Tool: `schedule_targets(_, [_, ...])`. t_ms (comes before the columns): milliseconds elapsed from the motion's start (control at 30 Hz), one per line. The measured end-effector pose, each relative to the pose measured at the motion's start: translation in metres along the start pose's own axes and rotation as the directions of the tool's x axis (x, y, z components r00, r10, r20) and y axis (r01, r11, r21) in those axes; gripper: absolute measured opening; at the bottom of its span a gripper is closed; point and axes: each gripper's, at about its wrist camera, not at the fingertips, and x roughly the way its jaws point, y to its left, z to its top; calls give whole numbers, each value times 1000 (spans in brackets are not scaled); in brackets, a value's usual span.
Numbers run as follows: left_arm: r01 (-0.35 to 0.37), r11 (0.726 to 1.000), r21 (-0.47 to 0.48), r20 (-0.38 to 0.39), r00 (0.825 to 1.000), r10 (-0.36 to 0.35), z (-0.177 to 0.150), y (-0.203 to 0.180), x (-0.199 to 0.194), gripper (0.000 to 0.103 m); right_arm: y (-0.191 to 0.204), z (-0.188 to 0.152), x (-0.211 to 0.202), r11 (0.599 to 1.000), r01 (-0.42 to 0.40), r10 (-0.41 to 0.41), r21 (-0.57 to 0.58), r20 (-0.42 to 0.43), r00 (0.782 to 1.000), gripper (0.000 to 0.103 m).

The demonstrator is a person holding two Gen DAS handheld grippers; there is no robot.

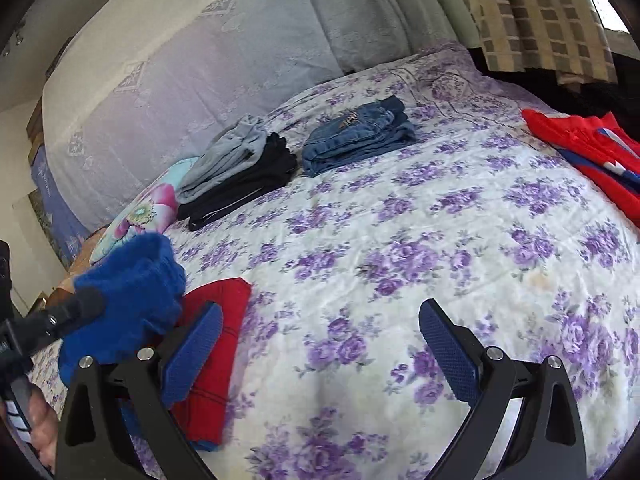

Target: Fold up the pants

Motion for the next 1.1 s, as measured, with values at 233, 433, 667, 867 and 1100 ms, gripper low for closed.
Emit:
schedule_targets(233, [45,996,-74,14,999,-44,-20,2,-8,98,-19,-4,9,995,-36,39,97,-29,999,99])
schedule_targets(433, [-198,971,-136,118,969,215,-28,36,-65,98,33,3,-4,995,-12,14,-96,22,1000,99])
schedule_targets(667, [-284,917,-281,62,948,313,-54,81,-75,98,107,-4,3,942,-45,44,-333,-13,999,99])
schedule_targets(867, [-379,911,-161,-98,925,367,-81,87,-35,99,84,-16,55,944,-17,-53,-328,-203,978,99])
schedule_targets(1100, [-277,921,-273,-79,961,266,-88,107,-45,99,84,-11,28,942,-31,-20,-334,-149,989,99])
